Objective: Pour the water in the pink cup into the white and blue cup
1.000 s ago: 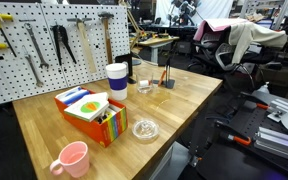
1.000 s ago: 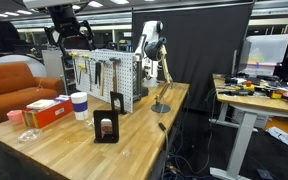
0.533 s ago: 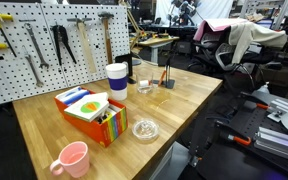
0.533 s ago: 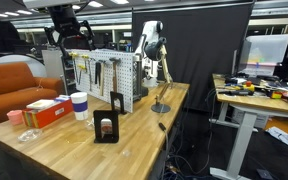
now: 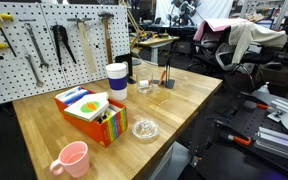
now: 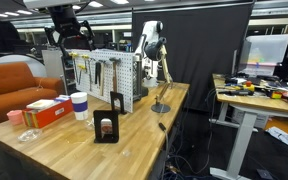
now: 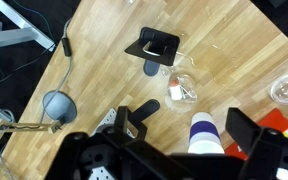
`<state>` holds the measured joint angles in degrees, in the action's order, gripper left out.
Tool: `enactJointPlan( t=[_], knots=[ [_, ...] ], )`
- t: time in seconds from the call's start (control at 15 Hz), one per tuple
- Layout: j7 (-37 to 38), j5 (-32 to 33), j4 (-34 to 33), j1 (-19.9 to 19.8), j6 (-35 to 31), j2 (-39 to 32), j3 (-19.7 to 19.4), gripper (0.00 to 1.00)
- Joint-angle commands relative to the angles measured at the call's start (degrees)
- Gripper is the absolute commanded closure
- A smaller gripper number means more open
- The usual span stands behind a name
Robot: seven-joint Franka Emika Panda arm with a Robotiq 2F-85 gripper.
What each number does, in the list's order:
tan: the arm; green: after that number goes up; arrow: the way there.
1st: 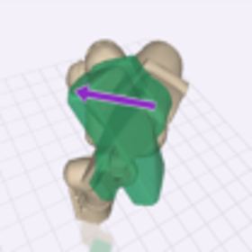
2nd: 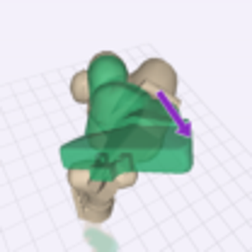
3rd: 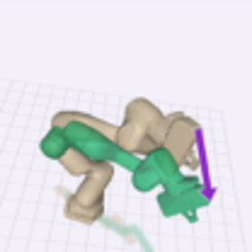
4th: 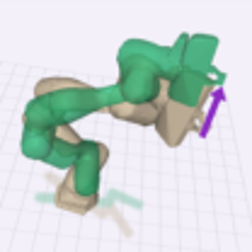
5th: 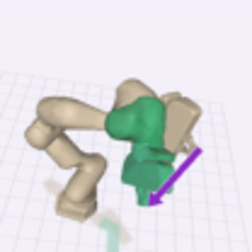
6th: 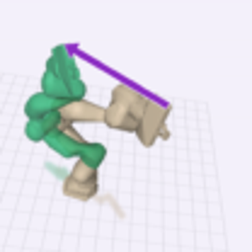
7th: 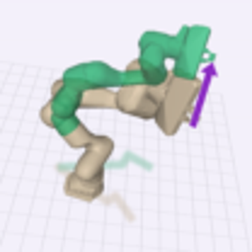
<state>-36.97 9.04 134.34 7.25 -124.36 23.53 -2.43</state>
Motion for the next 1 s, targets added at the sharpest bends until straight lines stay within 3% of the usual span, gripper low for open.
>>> enactJointPlan(
  t=[0.0, 0.4, 0.93],
  knots=[
    [0.3, 1.7, -0.1, -0.8, -2.6, -2.5, 0.2, 0.0],
    [0.0, -0.9, 3.6, -0.6, -3.8, -8.1, 0.0, 0.0],
    [0.3, -1.3, 3.9, -0.8, -2.6, -8.8, 0.6, 0.0]
  ],
)
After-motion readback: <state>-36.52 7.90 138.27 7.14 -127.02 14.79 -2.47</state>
